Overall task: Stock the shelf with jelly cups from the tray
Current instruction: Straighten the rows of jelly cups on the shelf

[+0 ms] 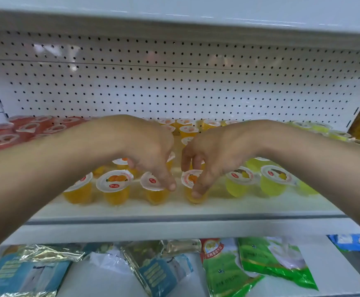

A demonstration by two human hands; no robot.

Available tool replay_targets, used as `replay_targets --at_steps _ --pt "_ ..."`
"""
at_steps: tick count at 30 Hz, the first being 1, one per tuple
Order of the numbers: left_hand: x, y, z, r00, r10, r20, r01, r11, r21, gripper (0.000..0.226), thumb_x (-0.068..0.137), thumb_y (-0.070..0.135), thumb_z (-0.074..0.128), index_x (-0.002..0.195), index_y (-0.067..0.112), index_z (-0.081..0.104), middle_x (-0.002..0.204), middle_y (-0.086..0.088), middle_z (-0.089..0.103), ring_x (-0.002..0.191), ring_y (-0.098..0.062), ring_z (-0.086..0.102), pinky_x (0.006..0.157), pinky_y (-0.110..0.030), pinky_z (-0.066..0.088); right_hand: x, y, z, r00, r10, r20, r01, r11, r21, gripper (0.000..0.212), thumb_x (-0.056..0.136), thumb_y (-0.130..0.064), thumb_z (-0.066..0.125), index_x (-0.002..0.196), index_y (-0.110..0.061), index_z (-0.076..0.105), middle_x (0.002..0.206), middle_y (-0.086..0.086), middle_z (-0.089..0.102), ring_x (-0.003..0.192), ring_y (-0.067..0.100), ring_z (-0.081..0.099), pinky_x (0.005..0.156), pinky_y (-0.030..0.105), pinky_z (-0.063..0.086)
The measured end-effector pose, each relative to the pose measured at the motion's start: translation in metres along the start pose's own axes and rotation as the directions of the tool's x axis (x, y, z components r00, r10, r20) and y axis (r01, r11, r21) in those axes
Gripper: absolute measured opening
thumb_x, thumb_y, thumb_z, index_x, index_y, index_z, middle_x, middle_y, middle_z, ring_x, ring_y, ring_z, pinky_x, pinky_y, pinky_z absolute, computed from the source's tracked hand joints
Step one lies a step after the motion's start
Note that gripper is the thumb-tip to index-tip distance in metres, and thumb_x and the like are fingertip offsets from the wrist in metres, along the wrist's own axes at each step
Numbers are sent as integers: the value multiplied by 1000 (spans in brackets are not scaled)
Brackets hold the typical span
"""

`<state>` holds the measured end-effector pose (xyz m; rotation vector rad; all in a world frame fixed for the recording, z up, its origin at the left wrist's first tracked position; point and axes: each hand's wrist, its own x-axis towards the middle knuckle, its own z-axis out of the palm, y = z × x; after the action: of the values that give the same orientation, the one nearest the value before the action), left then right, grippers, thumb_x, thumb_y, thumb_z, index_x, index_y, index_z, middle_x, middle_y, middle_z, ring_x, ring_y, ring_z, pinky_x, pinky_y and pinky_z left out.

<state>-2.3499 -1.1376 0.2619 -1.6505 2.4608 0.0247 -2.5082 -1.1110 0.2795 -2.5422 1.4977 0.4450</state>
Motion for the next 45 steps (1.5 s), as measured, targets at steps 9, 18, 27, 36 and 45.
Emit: replay_targets --at_steps 9,18,27,36,45 --pt "-15 10 2 996 1 84 -6 998 57 58 71 59 78 116 26 61 97 8 64 85 -14 59 55 -18 39 -4 -1 6 998 23 -58 -27 997 -72 66 70 -58 79 125 -31 57 114 -14 60 98 11 57 65 22 45" --pt "-20 16 -3 991 30 127 -40 997 72 61 72 54 79 119 20 60 105 -1 67 93 -18 63 55 -23 41 -8 2 8 998 42 -50 -47 993 -105 64 71 -57 78 126 -30 59 109 -14 61 80 3 55 60 23 43" --pt "-16 -13 -40 990 -134 -49 128 986 -109 54 71 64 73 109 27 59 102 5 72 78 -10 67 65 -27 45 -15 12 -23 947 94 -308 -89 996 30 45 72 -59 76 111 -39 63 107 -19 60 97 8 55 83 28 47" --pt "17 -27 -15 994 -94 50 104 955 -276 48 75 49 78 108 18 64 106 1 69 88 -14 67 65 -21 47 17 31 -9 968 197 -152 -193 980 44 44 75 -48 79 113 -29 66 112 -10 65 102 16 61 95 36 50" --pt "32 -29 -19 994 -101 -42 86 961 -263 47 76 51 76 107 16 67 107 -2 69 90 -18 67 70 -26 48 29 31 -3 971 175 -160 -173 985 27 41 77 -51 76 110 -27 66 109 -9 65 100 16 60 85 31 50"
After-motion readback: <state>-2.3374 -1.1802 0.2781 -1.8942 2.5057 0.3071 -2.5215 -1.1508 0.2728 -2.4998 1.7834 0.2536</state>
